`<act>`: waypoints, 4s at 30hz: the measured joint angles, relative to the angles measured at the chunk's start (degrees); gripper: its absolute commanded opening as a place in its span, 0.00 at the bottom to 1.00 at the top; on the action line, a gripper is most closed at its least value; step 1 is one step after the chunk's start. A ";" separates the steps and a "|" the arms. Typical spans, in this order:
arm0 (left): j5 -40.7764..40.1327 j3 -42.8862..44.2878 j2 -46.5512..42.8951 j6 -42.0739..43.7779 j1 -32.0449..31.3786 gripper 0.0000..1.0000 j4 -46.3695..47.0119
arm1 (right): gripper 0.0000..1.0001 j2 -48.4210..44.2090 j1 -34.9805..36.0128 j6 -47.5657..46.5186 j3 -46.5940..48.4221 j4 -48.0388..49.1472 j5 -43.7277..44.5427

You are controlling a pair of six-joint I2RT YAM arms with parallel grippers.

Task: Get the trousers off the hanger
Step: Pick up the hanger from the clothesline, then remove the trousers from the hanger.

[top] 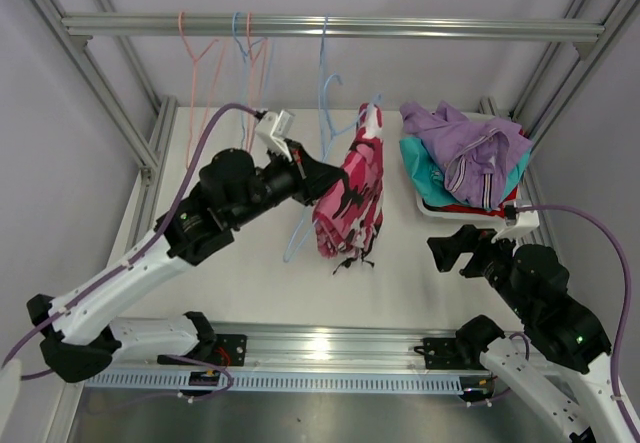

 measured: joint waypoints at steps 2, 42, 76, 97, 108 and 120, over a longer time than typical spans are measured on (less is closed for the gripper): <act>-1.92 -3.96 -2.93 0.02 -0.52 0.00 -0.63 | 0.99 0.04 0.00 -0.02 0.00 0.24 -1.09; -11.93 -28.35 -15.13 8.50 -1.99 0.00 2.67 | 0.99 38.64 47.41 -2.49 -3.98 28.13 28.26; -7.34 -28.50 -13.49 6.32 0.68 0.00 2.84 | 1.00 53.77 43.32 -13.31 -7.96 62.29 29.59; -5.62 -28.50 -13.25 5.44 2.05 0.00 2.80 | 0.99 57.31 39.21 -12.79 -8.46 65.88 26.45; -5.29 -28.50 -12.61 5.11 2.16 0.01 2.67 | 0.71 57.35 34.62 -14.53 -8.44 68.15 23.26; -4.39 -28.50 -12.46 4.87 2.43 0.00 2.54 | 0.38 60.83 30.80 -9.46 -10.05 78.88 16.17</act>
